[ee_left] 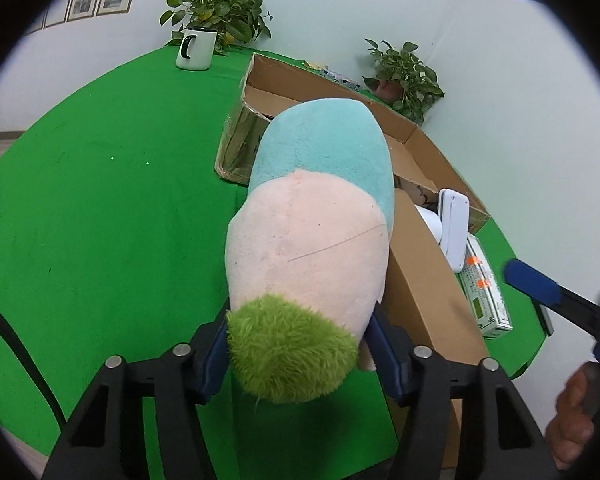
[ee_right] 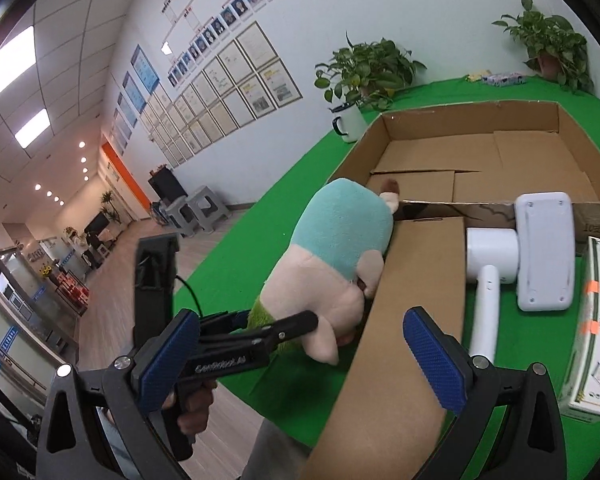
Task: Organize objects
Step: 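Close the left gripper on the plush toy's green tuft and lift it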
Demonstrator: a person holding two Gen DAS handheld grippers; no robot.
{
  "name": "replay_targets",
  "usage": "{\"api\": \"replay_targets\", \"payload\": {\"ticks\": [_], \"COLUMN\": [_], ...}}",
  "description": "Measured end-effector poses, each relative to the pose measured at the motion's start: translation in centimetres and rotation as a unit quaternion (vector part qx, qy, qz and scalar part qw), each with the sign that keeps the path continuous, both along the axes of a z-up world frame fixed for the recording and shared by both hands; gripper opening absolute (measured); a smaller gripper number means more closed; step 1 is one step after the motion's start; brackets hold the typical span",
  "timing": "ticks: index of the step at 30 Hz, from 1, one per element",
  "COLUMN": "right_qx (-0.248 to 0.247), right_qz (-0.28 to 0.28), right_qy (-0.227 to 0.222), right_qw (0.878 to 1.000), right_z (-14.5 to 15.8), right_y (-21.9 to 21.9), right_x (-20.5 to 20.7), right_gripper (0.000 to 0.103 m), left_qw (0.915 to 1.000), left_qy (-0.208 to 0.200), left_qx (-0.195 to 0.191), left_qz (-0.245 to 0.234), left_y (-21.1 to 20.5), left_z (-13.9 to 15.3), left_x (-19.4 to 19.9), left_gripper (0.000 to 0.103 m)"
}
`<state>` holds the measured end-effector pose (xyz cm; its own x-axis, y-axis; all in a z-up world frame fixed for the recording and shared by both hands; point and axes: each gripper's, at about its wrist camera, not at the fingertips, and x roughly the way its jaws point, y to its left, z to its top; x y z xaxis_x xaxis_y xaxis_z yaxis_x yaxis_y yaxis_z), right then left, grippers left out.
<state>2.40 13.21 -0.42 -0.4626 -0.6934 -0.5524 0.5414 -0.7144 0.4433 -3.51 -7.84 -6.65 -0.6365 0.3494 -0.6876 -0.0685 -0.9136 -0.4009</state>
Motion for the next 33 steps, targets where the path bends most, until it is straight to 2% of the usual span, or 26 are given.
{"api": "replay_targets", "payload": {"ticks": [3, 8, 12, 16, 19, 23, 33], "right_qx": [0.018, 0.032, 0.049, 0.086, 0.087, 0.086, 0.088], "right_qz": [0.004, 0.018, 0.057, 0.068, 0.077, 0.08, 0.061], "right_qy": [-0.029, -0.08, -0.123, -0.138, -0.154, -0.161, -0.148], "right_qw": [0.999, 0.996, 0.99, 0.984, 0.981, 0.98, 0.983], "right_z": [-0.8, -2.3, -4.2, -6.1, -7.2, -8.2, -9.5], "right_y": [-2.3, -6.9, -12.2, -16.2, -18.0, -19.7, -22.6], "right_x": [-2.2, -5.5, -6.8, -7.3, -8.1, -9.1, -10.4], "right_gripper": [0.102, 0.102, 0.101, 0.099, 0.098, 0.094, 0.085], "left_qw": [0.9999, 0.9994, 0.9975, 0.9943, 0.9929, 0.9928, 0.9959], "left_qy": [-0.004, -0.006, -0.015, -0.019, -0.021, -0.016, -0.002], "left_qx": [0.013, 0.013, 0.043, 0.078, 0.088, 0.087, 0.047], "left_qz": [0.007, 0.031, 0.054, 0.071, 0.077, 0.08, 0.077], "left_y": [-0.9, -2.6, -4.6, -6.5, -7.4, -7.5, -6.1], "left_z": [0.3, 1.0, 0.4, -0.3, -0.6, -0.7, 0.0], "left_x": [1.1, 4.2, 6.5, 7.9, 7.8, 7.6, 7.2], "left_gripper": [0.056, 0.055, 0.055, 0.055, 0.056, 0.056, 0.054]}}
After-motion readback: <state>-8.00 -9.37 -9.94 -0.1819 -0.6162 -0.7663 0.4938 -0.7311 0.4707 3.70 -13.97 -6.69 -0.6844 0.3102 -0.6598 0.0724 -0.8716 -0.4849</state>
